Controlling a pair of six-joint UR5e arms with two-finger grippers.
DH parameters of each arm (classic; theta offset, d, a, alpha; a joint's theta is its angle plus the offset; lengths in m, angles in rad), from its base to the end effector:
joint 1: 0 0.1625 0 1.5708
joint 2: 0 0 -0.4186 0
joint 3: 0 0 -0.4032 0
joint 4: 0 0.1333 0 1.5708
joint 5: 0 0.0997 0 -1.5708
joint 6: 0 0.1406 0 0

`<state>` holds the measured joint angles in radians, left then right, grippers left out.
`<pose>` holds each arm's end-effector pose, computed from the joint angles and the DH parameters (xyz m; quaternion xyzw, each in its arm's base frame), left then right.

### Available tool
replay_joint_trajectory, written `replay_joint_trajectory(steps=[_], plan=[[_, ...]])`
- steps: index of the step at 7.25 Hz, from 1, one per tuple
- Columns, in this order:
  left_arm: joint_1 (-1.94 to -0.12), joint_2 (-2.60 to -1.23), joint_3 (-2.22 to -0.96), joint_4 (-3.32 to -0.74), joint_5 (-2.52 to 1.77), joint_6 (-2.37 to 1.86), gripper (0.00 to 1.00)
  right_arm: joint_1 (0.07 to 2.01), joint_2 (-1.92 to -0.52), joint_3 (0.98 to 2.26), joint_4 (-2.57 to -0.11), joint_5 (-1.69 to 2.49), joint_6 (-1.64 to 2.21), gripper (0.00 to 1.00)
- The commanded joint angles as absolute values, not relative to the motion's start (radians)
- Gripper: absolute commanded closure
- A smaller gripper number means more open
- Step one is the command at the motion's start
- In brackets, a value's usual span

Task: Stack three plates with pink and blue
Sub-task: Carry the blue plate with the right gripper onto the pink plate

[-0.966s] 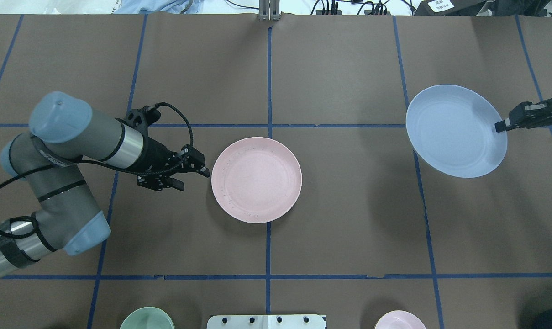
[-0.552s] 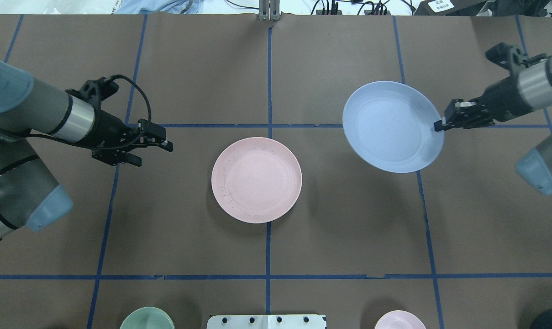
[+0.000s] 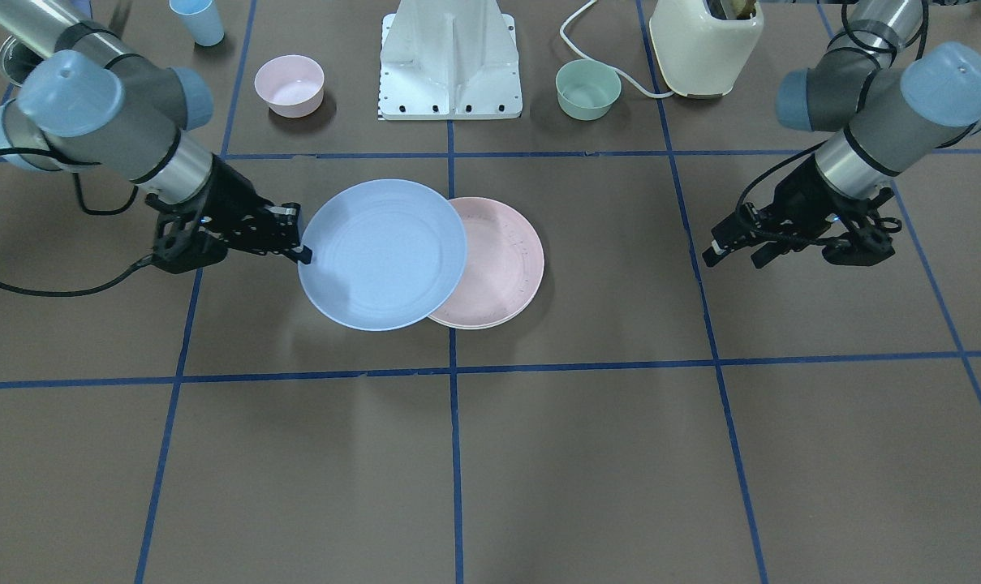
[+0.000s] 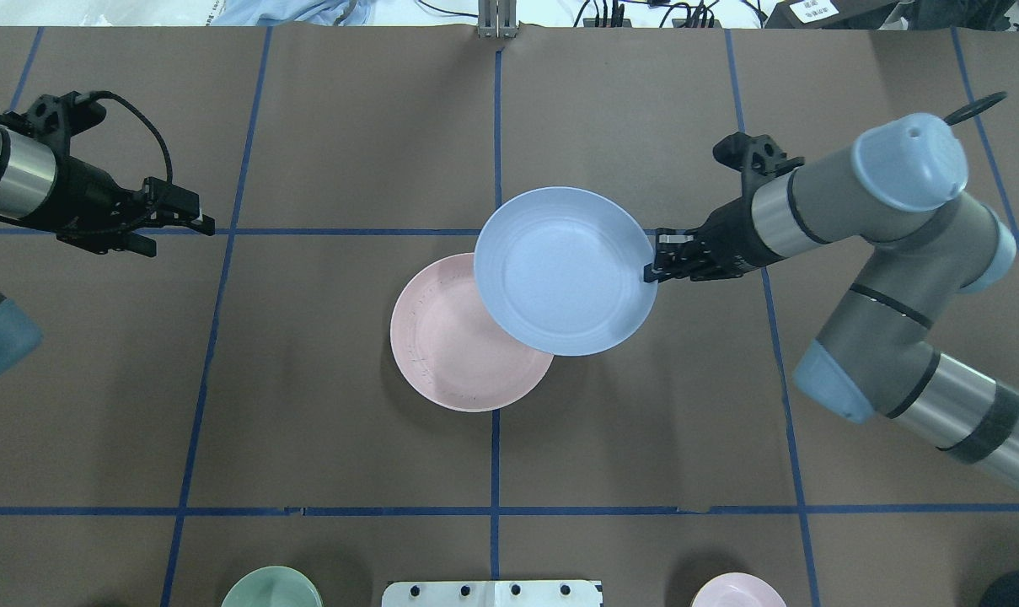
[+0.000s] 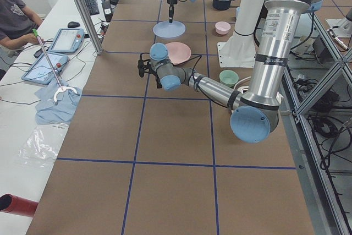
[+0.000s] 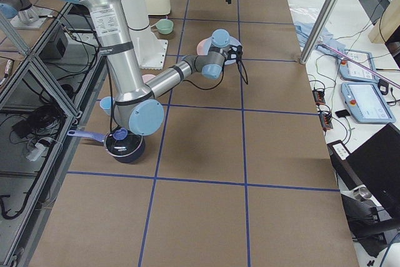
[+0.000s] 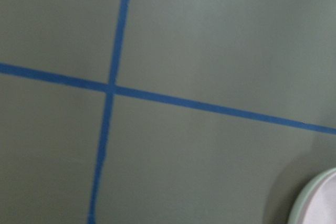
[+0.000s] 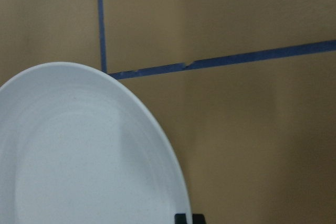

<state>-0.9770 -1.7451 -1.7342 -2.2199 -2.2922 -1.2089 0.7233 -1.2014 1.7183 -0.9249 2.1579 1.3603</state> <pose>0.3000 -0.5167 0.4162 0.0313 0.5404 -0.0901 0.8360 -0.4496 -0.4709 0.3085 0.0207 -0.5783 0.0491 0.8141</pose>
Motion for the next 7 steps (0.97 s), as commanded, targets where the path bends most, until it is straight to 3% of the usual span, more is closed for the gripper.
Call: replay_joint_trajectory(steps=[1, 6, 7], plan=[[-1.009, -1.729, -1.736, -2.2, -2.302, -1.161, 0.0, 0.611, -1.112, 1.714, -1.048, 2.039, 1.368, 1.0], [-1.011, -1.726, -1.732, -2.2, -2.301, -1.158, 0.0, 0.551, -1.101, 1.701, -1.054, 1.991, 1.367, 1.0], [-1.011, -1.711, -1.733, -2.201, -2.301, -1.157, 0.0, 0.551, -1.091, 1.689, -1.055, 1.991, 1.368, 0.3]])
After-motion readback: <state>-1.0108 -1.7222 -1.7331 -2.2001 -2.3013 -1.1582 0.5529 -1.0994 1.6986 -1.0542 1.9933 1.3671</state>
